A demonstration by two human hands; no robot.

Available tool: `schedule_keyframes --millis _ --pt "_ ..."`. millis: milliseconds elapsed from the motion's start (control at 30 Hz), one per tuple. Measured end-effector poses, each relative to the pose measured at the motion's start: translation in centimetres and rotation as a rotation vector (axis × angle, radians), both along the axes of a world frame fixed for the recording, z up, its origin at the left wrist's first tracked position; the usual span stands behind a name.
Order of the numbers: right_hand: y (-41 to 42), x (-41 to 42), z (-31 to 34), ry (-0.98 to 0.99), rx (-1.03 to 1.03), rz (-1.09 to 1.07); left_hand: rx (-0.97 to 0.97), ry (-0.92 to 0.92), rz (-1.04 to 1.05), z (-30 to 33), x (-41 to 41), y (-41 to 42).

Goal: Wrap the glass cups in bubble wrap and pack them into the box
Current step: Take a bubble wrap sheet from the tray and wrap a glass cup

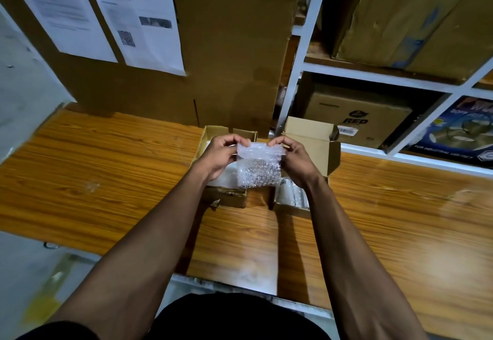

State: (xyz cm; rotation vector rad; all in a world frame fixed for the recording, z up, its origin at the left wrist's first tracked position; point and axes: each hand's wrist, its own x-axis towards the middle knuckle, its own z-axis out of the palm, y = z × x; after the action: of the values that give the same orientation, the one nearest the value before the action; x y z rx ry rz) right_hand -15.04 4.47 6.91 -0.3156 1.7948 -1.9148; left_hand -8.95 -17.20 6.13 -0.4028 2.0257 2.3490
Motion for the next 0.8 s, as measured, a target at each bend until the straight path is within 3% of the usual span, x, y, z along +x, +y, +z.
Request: schedule_keyframes --millis 300,533,700,800 --pt "-0.2 -1.0 -0.6 0.048 0.039 0.018 0.172 -0.026 -0.007 -0.2 0.2 -0.3" --pt "-0.1 -1.6 -0.6 0.096 0.036 -0.005 0.031 -0.088 -0.077 -0.8 -0.2 0.0" --pt "0.2 -1.6 -0.3 -0.209 -0.141 -0.052 0.038 -0.062 0.039 -0.7 -0.6 0.2" --pt "0.0 -1.0 -0.4 -0.146 -0.009 0.042 0.0 -0.043 0.058 -0.6 -0.8 0.3"
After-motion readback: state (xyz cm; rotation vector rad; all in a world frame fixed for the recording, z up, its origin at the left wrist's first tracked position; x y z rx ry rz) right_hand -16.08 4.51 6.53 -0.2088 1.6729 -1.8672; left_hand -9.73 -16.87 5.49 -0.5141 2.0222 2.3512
